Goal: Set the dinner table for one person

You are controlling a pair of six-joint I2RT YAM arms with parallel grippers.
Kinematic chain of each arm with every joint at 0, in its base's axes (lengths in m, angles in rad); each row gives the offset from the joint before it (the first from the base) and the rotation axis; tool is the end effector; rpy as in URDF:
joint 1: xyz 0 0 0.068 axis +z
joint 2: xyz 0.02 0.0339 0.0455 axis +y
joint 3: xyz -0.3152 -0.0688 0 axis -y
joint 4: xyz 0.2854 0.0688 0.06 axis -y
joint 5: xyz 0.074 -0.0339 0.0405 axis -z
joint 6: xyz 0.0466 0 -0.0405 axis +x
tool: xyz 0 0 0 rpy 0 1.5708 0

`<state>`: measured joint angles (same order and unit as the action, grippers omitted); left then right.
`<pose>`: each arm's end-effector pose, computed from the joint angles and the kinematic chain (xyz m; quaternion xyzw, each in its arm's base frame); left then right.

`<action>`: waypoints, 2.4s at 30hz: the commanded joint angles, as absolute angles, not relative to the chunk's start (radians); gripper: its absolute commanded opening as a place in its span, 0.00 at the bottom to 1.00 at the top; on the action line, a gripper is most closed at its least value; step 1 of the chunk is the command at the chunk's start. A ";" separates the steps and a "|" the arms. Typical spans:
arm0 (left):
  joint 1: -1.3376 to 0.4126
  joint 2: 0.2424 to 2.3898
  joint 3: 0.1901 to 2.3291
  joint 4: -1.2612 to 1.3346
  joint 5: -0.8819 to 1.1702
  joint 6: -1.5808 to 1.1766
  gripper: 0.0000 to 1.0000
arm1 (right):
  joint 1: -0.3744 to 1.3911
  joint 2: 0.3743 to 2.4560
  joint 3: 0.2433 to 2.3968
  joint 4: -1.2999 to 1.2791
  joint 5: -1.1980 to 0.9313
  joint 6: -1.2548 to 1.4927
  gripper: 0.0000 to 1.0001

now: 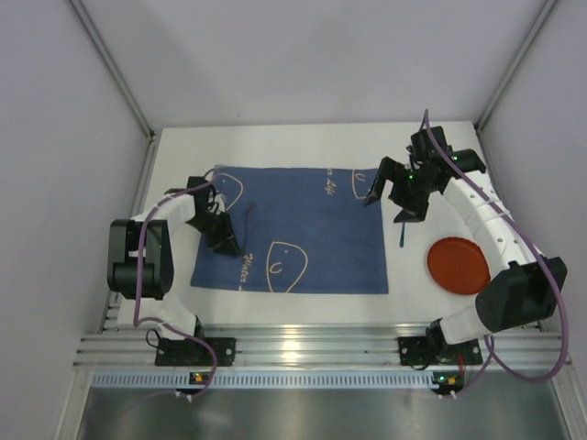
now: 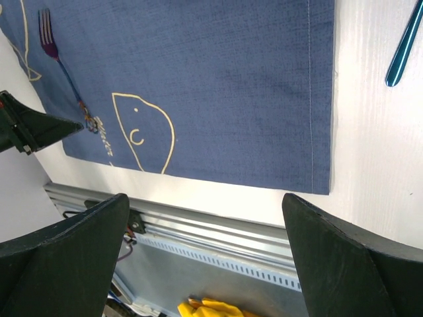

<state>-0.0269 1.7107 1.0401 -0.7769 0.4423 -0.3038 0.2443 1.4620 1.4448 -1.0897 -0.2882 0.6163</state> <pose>0.3385 -0.0291 0.1800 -0.1210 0.9663 -0.2258 0.0233 0.3124 0.0915 0.3758 0.1457 0.9526 0.2219 0.1485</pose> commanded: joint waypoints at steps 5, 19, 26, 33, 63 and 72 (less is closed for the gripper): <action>-0.021 1.695 1.101 -0.851 0.331 -0.304 0.25 | 0.207 1.489 1.493 -1.091 -0.235 0.571 1.00; -0.047 1.651 1.186 -0.755 0.368 -0.393 0.10 | 0.179 1.536 1.485 -1.083 -0.204 0.554 1.00; -0.116 1.769 1.313 -0.719 0.356 -0.411 0.00 | 0.179 1.519 1.473 -1.089 -0.192 0.548 0.96; -0.147 1.887 1.408 -0.713 0.305 -0.414 0.00 | 0.179 1.479 1.428 -1.089 -0.179 0.546 0.96; -0.057 1.893 1.482 -0.804 0.195 -0.339 0.00 | 0.155 1.511 1.422 -1.092 -0.135 0.488 0.97; -0.107 1.666 1.418 -0.801 0.285 -0.422 0.00 | 0.091 1.730 1.486 -1.025 -0.009 0.440 1.00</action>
<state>-0.0780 1.7893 1.4368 -0.7860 0.2409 -0.3870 0.1028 1.6661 1.4292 -1.0809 -0.0788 0.4713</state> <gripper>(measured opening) 0.012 0.995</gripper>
